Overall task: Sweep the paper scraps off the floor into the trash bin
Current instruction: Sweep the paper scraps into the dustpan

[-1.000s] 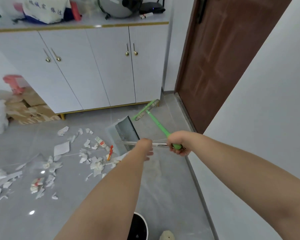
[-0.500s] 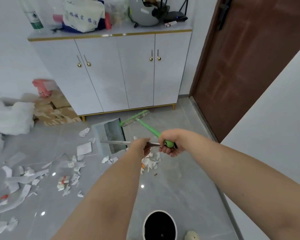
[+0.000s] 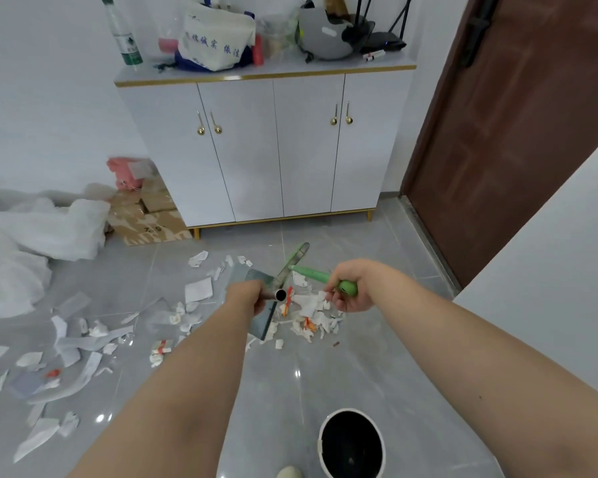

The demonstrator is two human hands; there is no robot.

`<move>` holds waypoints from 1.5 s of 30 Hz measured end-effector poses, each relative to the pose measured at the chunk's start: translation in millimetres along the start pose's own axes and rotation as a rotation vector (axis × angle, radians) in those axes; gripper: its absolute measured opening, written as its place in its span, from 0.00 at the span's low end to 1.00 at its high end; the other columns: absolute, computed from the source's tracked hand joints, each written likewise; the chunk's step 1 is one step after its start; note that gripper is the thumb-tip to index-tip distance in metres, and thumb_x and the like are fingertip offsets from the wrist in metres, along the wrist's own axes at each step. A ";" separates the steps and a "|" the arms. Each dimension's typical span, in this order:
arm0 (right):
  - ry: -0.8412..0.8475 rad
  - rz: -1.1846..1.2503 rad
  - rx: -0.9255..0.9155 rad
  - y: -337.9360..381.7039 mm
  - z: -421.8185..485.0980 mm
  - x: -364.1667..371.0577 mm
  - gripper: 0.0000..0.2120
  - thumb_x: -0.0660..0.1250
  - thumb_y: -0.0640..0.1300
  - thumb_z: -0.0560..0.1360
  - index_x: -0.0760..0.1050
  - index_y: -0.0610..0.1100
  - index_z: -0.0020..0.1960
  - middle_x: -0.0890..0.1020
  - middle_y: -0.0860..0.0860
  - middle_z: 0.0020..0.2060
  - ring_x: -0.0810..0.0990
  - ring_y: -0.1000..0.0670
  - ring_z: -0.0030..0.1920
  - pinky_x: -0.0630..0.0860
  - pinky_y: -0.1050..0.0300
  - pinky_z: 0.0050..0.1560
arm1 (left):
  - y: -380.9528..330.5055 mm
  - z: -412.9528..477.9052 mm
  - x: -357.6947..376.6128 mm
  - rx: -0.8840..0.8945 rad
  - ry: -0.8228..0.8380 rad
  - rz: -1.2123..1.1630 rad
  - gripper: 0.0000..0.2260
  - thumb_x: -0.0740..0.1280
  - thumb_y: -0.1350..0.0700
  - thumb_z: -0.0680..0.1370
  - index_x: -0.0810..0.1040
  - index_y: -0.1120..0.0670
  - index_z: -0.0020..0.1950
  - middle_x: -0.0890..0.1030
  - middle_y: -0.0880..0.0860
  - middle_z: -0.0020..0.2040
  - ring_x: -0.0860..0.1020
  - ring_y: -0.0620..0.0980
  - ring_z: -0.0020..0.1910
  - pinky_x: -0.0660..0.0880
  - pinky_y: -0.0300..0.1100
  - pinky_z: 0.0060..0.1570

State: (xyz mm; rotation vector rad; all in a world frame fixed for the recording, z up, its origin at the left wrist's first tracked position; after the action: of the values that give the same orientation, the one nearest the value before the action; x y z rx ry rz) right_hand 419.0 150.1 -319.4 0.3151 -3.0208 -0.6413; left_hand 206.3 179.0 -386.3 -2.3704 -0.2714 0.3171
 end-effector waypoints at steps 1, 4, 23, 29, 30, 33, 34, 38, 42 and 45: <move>0.001 0.004 -0.008 -2.0 -1.3 1.5 0.10 0.58 0.35 0.78 0.68 0.38 0.38 0.69 0.48 0.26 0.67 0.54 0.17 0.68 0.68 0.19 | 4.9 -3.0 -4.8 -0.007 -0.004 -0.067 0.07 0.62 0.67 0.74 0.68 0.59 0.37 0.69 0.57 0.30 0.69 0.49 0.25 0.68 0.37 0.27; 0.002 0.045 -0.050 -8.0 -9.5 13.6 0.12 0.61 0.41 0.80 0.69 0.40 0.38 0.68 0.50 0.21 0.65 0.55 0.15 0.64 0.69 0.17 | 24.3 -16.3 -11.6 -0.024 -0.024 -0.235 0.09 0.63 0.66 0.74 0.69 0.58 0.35 0.69 0.54 0.22 0.66 0.45 0.14 0.64 0.35 0.25; -0.081 -0.158 -0.116 -69.4 -13.3 145.9 0.13 0.47 0.31 0.80 0.64 0.38 0.40 0.67 0.46 0.30 0.65 0.52 0.28 0.66 0.59 0.26 | 81.2 -76.9 -156.9 -0.044 0.017 -0.477 0.10 0.55 0.58 0.79 0.69 0.58 0.39 0.68 0.54 0.32 0.69 0.49 0.26 0.70 0.32 0.21; -0.242 -0.327 -0.178 -54.3 -21.8 232.4 0.13 0.48 0.38 0.79 0.64 0.40 0.37 0.66 0.46 0.28 0.62 0.52 0.25 0.61 0.70 0.21 | 62.9 -84.6 -278.7 0.091 0.062 -0.308 0.12 0.50 0.62 0.78 0.72 0.56 0.42 0.70 0.57 0.33 0.72 0.54 0.33 0.70 0.43 0.37; -0.243 -0.349 -0.197 -50.5 -20.5 260.8 0.13 0.49 0.38 0.79 0.64 0.40 0.37 0.66 0.46 0.28 0.62 0.52 0.25 0.61 0.69 0.22 | 60.7 -81.8 -306.2 0.110 0.092 -0.275 0.11 0.51 0.63 0.78 0.72 0.56 0.44 0.70 0.56 0.33 0.72 0.53 0.33 0.70 0.43 0.38; -0.238 -0.328 -0.224 -37.7 -18.1 320.0 0.13 0.49 0.37 0.78 0.63 0.41 0.35 0.65 0.47 0.27 0.61 0.52 0.25 0.60 0.71 0.21 | 49.5 -74.2 -344.2 0.204 0.183 -0.052 0.03 0.62 0.61 0.79 0.69 0.54 0.48 0.69 0.54 0.35 0.71 0.50 0.32 0.71 0.43 0.37; -0.236 -0.302 -0.222 -33.5 -15.1 343.1 0.13 0.50 0.37 0.78 0.62 0.42 0.35 0.64 0.47 0.27 0.61 0.52 0.25 0.61 0.72 0.19 | 46.9 -71.6 -355.9 0.236 0.185 0.011 0.06 0.66 0.56 0.79 0.69 0.54 0.49 0.69 0.53 0.35 0.71 0.49 0.32 0.72 0.42 0.37; -0.191 -0.169 -0.198 -24.8 -4.1 422.8 0.11 0.51 0.34 0.76 0.63 0.42 0.37 0.65 0.47 0.28 0.62 0.52 0.25 0.63 0.71 0.18 | 22.1 -64.9 -397.2 0.392 -0.060 0.291 0.22 0.56 0.35 0.77 0.71 0.54 0.43 0.74 0.53 0.34 0.77 0.53 0.35 0.77 0.46 0.42; -0.187 -0.125 -0.176 -16.8 9.3 480.2 0.09 0.54 0.34 0.75 0.65 0.43 0.38 0.67 0.48 0.30 0.64 0.52 0.26 0.63 0.70 0.19 | 0.5 -46.7 -451.0 0.457 -0.289 0.596 0.28 0.52 0.32 0.77 0.76 0.54 0.40 0.76 0.52 0.36 0.77 0.55 0.39 0.74 0.44 0.40; -0.179 -0.127 -0.154 2.2 22.8 511.4 0.09 0.55 0.35 0.75 0.65 0.43 0.37 0.67 0.48 0.31 0.64 0.52 0.27 0.66 0.71 0.19 | -7.5 -19.7 -496.0 0.464 -0.368 0.563 0.28 0.56 0.34 0.77 0.81 0.58 0.49 0.77 0.56 0.44 0.79 0.58 0.42 0.73 0.44 0.39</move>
State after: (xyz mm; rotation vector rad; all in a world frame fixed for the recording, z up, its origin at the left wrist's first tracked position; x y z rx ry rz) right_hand -83.7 56.2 -342.2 0.4691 -3.1125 -0.9548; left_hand -258.5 32.2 -292.6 -1.8732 0.2887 0.9722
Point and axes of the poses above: each hand's wrist, its own z-axis towards the middle knuckle, its own x-axis out of the palm, y = z × x, the point moved 6 cm from there along z, towards the middle knuckle
